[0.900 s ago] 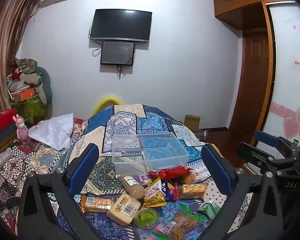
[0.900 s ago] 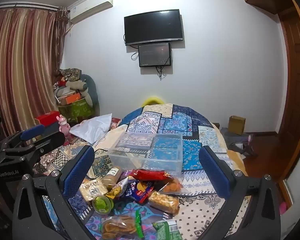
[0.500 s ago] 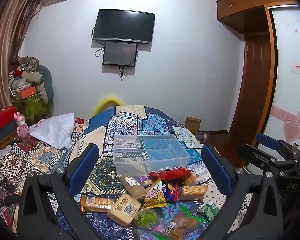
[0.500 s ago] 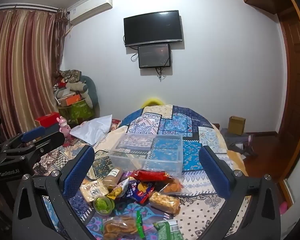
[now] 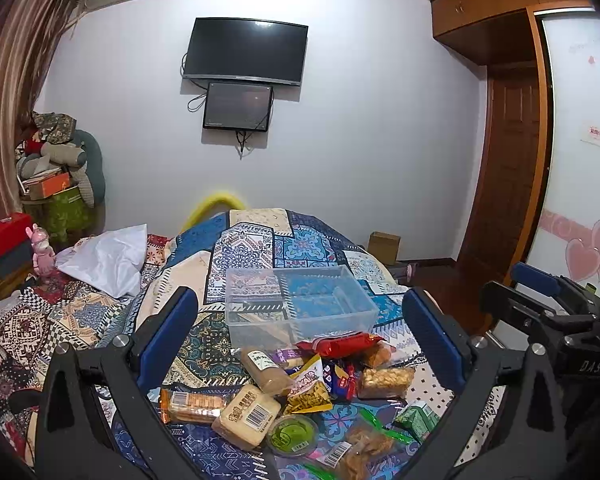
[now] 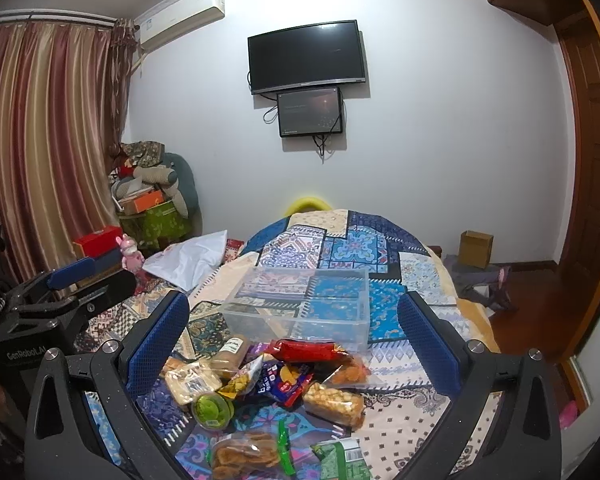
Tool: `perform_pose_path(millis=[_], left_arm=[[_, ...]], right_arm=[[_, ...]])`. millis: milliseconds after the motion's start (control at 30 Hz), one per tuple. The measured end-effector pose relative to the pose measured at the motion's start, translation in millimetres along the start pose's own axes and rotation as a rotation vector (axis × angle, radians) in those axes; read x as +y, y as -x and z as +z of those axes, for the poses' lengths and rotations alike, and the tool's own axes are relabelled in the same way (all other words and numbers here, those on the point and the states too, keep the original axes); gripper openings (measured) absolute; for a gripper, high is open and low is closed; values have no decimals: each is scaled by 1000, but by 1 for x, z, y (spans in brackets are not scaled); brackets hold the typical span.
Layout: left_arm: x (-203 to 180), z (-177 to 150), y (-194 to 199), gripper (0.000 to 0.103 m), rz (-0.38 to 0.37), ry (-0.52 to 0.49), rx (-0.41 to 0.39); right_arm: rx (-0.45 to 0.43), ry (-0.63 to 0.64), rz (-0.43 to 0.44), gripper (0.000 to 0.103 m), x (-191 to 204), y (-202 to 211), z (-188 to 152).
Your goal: Organize snacks
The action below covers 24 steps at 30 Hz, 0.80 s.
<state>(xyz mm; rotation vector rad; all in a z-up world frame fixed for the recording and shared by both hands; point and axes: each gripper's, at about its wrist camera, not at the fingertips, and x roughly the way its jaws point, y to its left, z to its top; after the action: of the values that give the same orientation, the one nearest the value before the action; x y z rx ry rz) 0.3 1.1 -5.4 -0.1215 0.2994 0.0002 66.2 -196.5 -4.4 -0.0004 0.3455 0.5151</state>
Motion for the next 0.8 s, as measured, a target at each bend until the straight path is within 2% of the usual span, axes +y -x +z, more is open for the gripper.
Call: perform_pose_path(millis=[800], left_arm=[[1,-1,2,103,1,9,3]], right_arm=[[1,-11,6,103,0,1,1]])
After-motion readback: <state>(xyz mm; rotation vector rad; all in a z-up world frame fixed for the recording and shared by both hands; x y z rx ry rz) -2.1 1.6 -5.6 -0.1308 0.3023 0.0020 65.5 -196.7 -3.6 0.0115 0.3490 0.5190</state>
